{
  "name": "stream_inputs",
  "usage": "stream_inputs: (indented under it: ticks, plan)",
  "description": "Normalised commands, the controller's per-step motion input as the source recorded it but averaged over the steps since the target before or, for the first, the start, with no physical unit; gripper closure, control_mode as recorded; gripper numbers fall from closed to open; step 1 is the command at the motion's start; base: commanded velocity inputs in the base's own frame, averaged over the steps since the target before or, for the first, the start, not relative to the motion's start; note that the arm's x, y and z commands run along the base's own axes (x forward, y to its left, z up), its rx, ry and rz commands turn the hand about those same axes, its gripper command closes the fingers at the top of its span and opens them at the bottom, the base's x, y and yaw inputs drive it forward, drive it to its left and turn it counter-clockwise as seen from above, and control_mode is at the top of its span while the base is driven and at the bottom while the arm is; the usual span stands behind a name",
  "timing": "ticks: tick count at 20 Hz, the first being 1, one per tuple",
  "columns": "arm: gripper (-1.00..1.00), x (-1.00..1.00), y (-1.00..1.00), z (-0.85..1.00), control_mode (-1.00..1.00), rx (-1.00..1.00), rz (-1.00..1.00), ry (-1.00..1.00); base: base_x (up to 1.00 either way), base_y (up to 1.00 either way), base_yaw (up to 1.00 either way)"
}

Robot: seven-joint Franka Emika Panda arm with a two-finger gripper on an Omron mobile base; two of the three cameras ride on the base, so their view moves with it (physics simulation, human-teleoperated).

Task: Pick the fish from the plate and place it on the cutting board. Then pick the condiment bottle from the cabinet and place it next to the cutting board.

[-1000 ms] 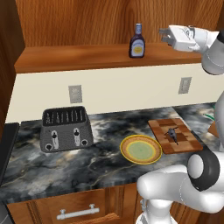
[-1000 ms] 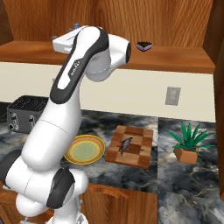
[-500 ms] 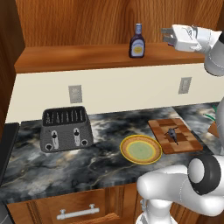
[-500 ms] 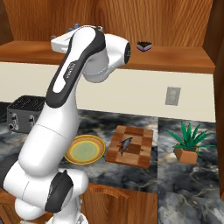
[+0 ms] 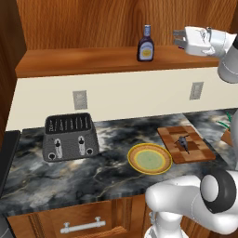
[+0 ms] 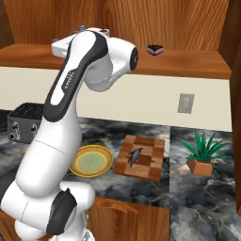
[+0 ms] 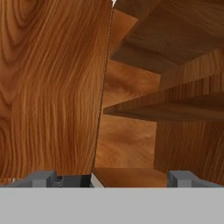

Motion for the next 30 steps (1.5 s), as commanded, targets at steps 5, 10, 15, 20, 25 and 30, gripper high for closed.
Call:
stream_inputs:
  ticks: [5,10,15,20,25,30]
  plan:
    - [-1.0,0.02,0.01,-0.03,-1.0,0.0,-0.04,0.0,0.0,0.0,0.0]
    - [-1.0,0.15,0.0,-0.08,-1.0,0.0,-0.03,0.0,0.0,0.0,0.0]
    - [-1.0,0.2,0.0,-0.04,-1.0,0.0,-0.02,0.0,0.0,0.0,0.0]
    - [-1.0,0.25,0.0,0.0,-1.0,0.0,-0.03,0.01,0.0,0.0,0.0]
    - [-1.0,0.21,0.0,0.0,-1.0,0.02,-0.03,0.05,0.0,0.0,0.0]
    - [-1.0,0.14,0.0,0.0,-1.0,0.03,-0.03,0.05,0.0,0.0,0.0]
